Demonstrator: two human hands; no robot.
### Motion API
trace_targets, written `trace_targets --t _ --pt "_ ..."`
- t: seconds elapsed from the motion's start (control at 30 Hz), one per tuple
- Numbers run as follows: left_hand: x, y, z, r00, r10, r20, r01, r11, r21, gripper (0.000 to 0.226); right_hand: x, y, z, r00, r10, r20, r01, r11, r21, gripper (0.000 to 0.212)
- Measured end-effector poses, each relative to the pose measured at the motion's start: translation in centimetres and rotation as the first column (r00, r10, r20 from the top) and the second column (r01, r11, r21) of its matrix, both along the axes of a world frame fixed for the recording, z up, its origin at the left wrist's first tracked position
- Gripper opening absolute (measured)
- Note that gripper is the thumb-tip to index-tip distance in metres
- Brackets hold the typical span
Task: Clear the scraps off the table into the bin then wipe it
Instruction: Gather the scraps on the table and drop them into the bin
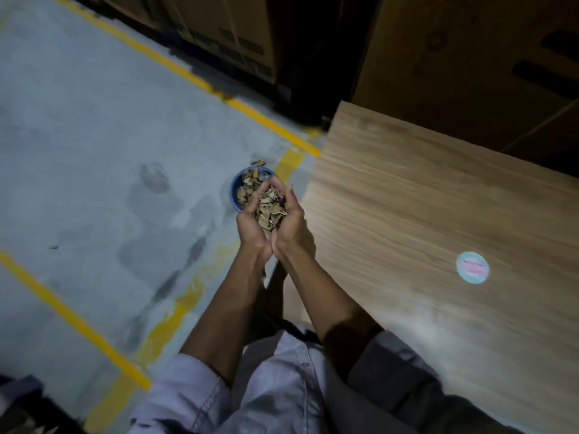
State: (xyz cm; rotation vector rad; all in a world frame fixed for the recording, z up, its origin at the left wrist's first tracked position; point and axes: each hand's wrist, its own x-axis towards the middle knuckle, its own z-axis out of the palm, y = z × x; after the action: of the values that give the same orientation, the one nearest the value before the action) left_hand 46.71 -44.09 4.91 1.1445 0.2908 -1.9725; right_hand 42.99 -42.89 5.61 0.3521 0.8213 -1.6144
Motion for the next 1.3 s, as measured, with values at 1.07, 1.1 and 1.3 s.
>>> trace_targets --t 1.07,1.1,1.3 --pt "7.9 -31.3 -40.5 0.676 -0.651 0.345 0.642 0.75 0.158 0.052 0.8 -26.5 -43.0 0.881 0.439 -0.176 -0.311 0.819 0.483 0.067" --pt "8.0 -31.1 -39.7 0.655 -0.669 0.351 0.662 0.732 0.16 0.049 0.6 -26.2 -42.3 0.884 0.44 -0.159 -0.317 0.813 0.488 0.068" --pt "7.8 -30.8 -27.7 0.538 -0.73 0.421 0.776 0.624 0.091 0.044 -0.8 -24.6 -30.6 0.883 0.447 -0.141 -0.333 0.81 0.483 0.07"
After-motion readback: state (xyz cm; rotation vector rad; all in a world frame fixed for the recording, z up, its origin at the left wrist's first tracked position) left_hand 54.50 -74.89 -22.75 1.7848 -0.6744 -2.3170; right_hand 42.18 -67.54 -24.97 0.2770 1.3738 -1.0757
